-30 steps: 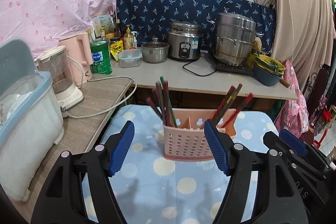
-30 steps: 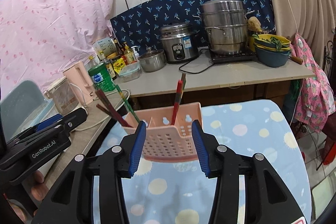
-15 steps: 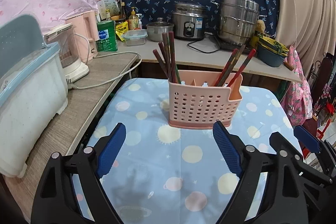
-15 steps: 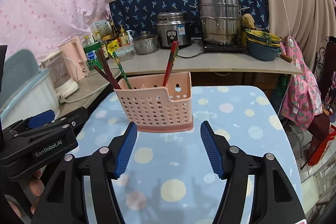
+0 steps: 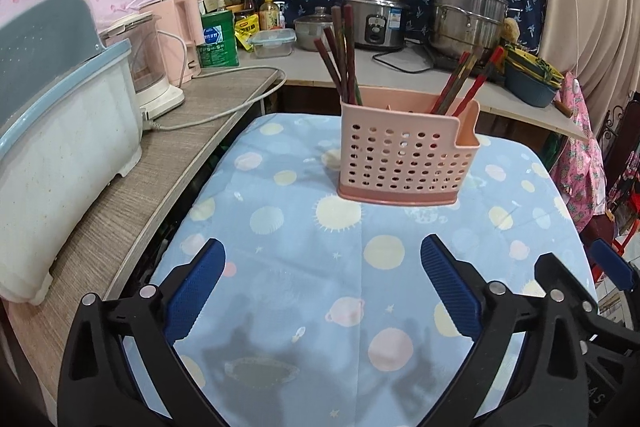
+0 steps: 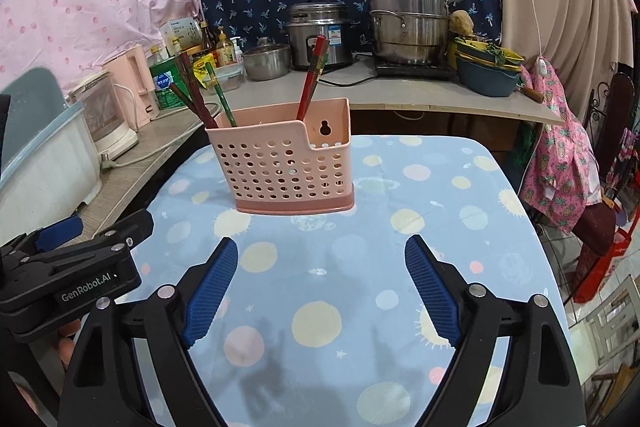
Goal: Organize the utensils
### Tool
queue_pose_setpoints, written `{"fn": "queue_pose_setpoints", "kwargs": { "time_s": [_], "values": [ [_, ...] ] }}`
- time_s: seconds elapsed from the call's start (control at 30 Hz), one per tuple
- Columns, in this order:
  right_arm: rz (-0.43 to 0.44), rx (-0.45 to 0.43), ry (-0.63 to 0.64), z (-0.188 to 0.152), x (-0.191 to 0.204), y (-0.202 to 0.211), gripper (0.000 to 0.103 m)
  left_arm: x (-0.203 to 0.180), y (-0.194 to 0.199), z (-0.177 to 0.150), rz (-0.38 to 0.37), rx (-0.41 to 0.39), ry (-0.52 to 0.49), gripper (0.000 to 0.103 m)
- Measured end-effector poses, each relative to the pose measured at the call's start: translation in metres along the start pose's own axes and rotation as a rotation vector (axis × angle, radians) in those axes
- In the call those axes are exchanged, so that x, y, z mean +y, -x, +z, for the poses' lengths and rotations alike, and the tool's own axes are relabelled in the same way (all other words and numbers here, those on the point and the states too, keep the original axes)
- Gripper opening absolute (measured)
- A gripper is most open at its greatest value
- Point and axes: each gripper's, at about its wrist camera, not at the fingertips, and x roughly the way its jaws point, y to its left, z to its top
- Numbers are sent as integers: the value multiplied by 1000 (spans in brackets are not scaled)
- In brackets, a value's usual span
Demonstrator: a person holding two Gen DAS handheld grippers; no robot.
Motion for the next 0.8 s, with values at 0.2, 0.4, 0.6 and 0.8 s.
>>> {"fn": "queue_pose_setpoints", "kwargs": {
  "time_s": [0.2, 0.4, 0.6, 0.8],
  "values": [
    [-6, 11, -1, -8, -1, 1, 84, -1, -2, -12, 11, 24, -9, 95],
    [-7, 21, -10, -11, -2, -1, 84, -3, -4, -16, 26, 33, -17, 95],
    [-8, 23, -15, -12, -2, -3, 84, -4, -4, -12, 36, 27, -18, 95],
    [-8, 26, -14, -11, -3, -5, 84, -2, -6, -10, 41, 24, -15, 95]
  ]
}}
